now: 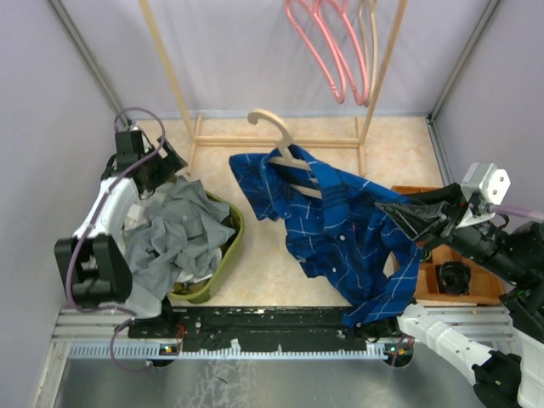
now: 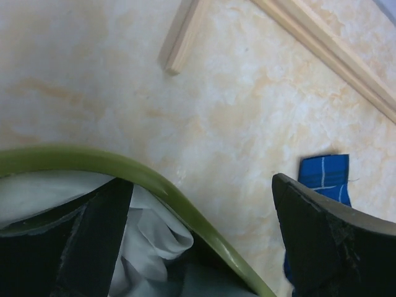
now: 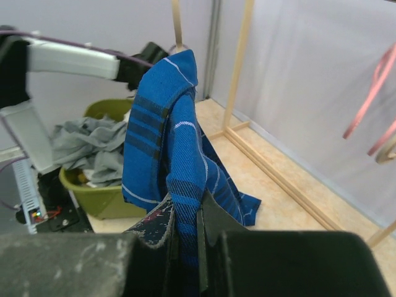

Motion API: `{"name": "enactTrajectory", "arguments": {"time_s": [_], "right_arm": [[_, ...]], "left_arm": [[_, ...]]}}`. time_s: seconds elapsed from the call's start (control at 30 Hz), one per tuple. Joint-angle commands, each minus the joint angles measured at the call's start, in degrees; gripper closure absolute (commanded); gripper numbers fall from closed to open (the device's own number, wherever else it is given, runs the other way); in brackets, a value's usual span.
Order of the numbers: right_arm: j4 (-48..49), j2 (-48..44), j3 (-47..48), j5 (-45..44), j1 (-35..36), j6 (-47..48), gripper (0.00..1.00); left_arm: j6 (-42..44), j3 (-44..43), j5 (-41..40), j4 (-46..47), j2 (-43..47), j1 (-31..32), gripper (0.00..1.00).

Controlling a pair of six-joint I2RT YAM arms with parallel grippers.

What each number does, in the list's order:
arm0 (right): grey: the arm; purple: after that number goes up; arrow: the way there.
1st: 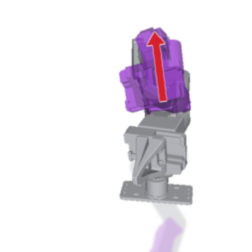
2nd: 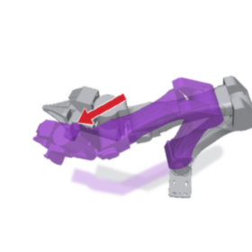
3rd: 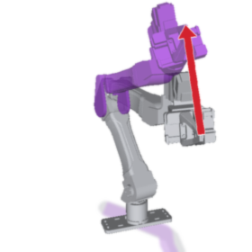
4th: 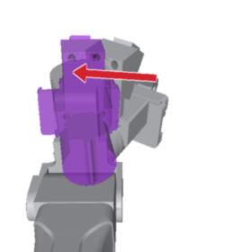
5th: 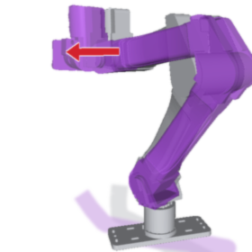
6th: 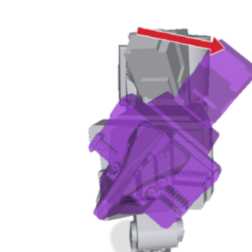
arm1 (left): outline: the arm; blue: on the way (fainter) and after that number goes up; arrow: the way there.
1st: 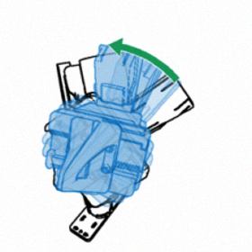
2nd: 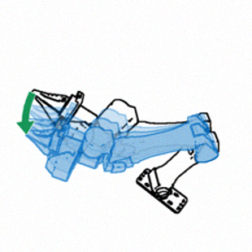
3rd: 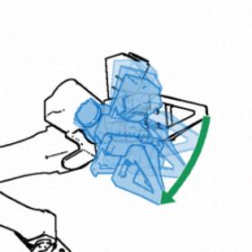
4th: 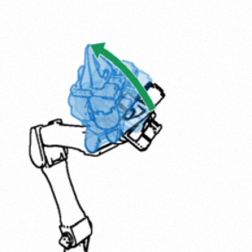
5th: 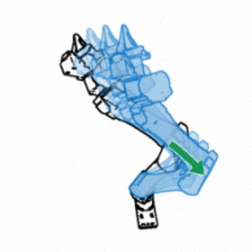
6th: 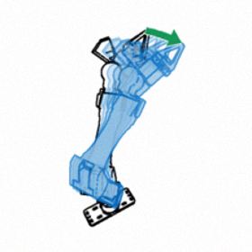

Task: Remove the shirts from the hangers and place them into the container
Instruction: Move the bin to the center of the board.

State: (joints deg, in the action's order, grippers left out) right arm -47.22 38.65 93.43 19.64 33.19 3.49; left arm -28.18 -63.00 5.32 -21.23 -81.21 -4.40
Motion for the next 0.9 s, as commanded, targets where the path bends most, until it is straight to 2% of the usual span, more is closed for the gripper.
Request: {"name": "enactTrajectory", "arguments": {"time_s": [0.0,0.17,0.27,0.33,0.47,0.6,0.73,0.87], "right_arm": [[3.36,-0.7,3.35,7.53,-0.41,0.25,1.0],[3.07,-1.89,3.56,6.59,-0.36,0.17,1.0],[2.13,-1.72,3.7,5.42,-0.41,-0.08,1.0],[0.87,-1.39,3.59,2.28,-0.41,-0.06,1.0],[-1.01,-0.36,1.4,-4.26,-0.38,0.9,1.0],[1.43,1.0,-4.88,-7.0,-0.39,1.38,1.0],[8.78,1.88,-13.5,-8.64,-0.41,-0.76,1.0],[14.17,3.11,-19.15,-8.86,-0.41,-3.34,1.0]], "left_arm": [[3.35,-12.25,7.58,6.85,-9.66,-1.27,0.02],[4.7,-27.48,12.17,6.12,-20.92,-1.61,0.03],[5.59,-33.26,14.55,3.58,-24.64,-1.98,0.04],[5.0,-33.02,13.29,0.81,-24.45,-2.23,0.04],[4.69,-26.2,12.06,-0.03,-16.49,-2.81,0.04],[4.03,-16.67,13.87,5.27,-4.14,-2.75,0.03],[0.09,-7.06,21.63,11.88,8.79,-2.32,0.05],[-4.39,0.77,28.99,18.36,20.02,1.28,0.11]]}}
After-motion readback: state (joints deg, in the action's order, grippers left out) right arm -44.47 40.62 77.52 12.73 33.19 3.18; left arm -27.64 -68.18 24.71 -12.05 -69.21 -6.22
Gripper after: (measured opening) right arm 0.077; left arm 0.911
